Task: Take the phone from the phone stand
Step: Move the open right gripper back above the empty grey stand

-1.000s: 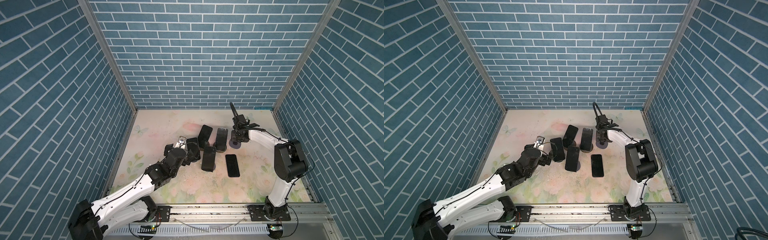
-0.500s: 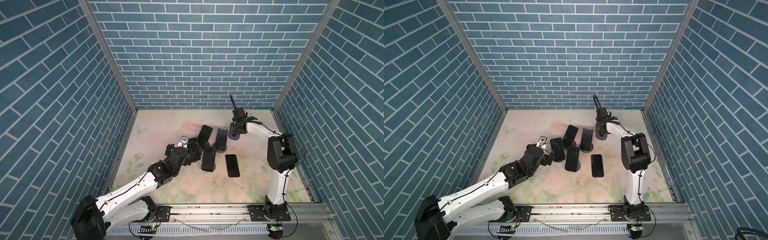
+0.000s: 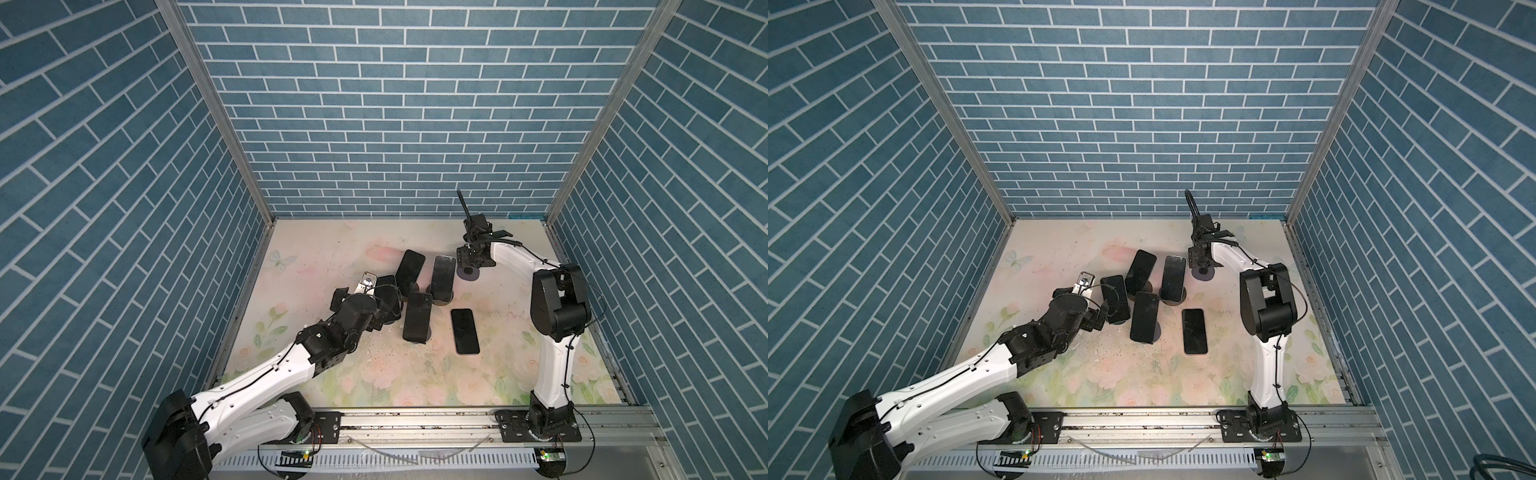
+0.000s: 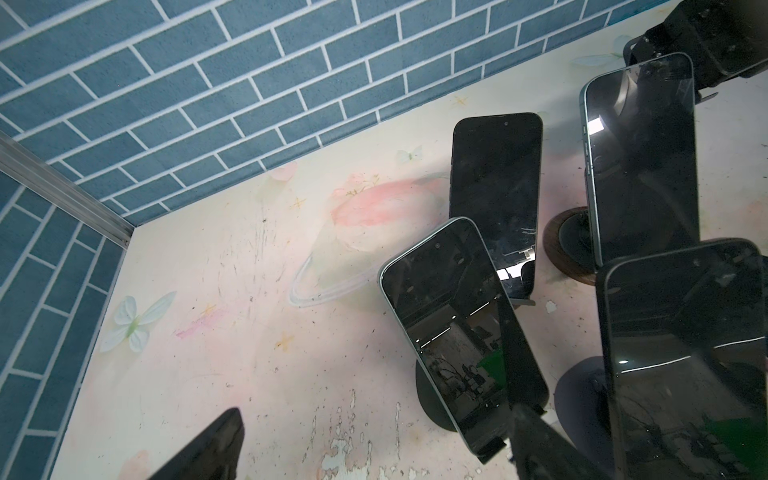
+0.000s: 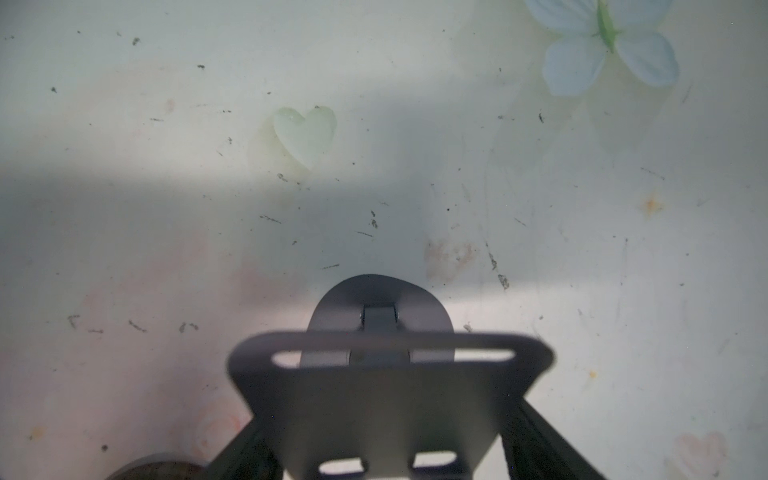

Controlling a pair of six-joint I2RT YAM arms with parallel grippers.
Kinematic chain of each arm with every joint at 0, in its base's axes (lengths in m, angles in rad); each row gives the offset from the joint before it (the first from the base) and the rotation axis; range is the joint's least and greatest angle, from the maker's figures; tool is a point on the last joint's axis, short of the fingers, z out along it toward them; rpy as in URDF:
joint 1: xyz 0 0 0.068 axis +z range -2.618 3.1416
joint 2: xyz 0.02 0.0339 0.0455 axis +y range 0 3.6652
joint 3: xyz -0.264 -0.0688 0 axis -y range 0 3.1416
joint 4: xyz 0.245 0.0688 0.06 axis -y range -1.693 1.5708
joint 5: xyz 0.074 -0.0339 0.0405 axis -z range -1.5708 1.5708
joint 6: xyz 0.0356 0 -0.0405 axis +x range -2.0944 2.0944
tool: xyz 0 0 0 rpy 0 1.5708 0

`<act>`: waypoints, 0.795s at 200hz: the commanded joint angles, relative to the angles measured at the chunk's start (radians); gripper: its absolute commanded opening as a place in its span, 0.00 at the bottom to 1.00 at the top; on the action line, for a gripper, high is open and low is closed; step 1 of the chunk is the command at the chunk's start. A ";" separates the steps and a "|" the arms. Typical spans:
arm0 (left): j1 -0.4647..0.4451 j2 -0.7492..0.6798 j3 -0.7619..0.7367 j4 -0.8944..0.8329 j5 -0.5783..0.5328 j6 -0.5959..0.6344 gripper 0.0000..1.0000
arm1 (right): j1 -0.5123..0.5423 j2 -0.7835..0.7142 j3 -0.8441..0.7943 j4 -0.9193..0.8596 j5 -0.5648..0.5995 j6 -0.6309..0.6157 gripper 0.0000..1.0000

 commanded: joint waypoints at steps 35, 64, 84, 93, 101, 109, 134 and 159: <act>-0.007 -0.052 0.013 -0.018 -0.009 -0.006 1.00 | -0.005 -0.101 0.058 -0.075 0.043 -0.005 0.83; -0.006 -0.062 0.009 -0.025 -0.011 -0.010 1.00 | -0.004 -0.177 0.017 -0.083 0.047 0.031 0.83; -0.006 -0.063 0.012 -0.029 -0.007 -0.012 1.00 | -0.002 -0.235 -0.026 -0.085 0.049 0.054 0.83; -0.007 -0.063 0.010 -0.030 -0.008 -0.012 1.00 | 0.001 -0.266 -0.048 -0.087 0.052 0.064 0.83; -0.006 -0.064 0.011 -0.028 -0.007 -0.015 1.00 | 0.005 -0.291 -0.068 -0.086 0.051 0.073 0.83; -0.006 -0.065 0.009 -0.027 -0.008 -0.015 1.00 | 0.012 -0.316 -0.088 -0.085 0.046 0.079 0.84; -0.007 -0.064 0.003 -0.016 -0.007 -0.019 1.00 | 0.049 -0.382 -0.148 -0.086 0.053 0.099 0.87; -0.007 -0.063 -0.005 -0.001 0.001 -0.025 1.00 | 0.100 -0.430 -0.196 -0.081 0.060 0.132 0.91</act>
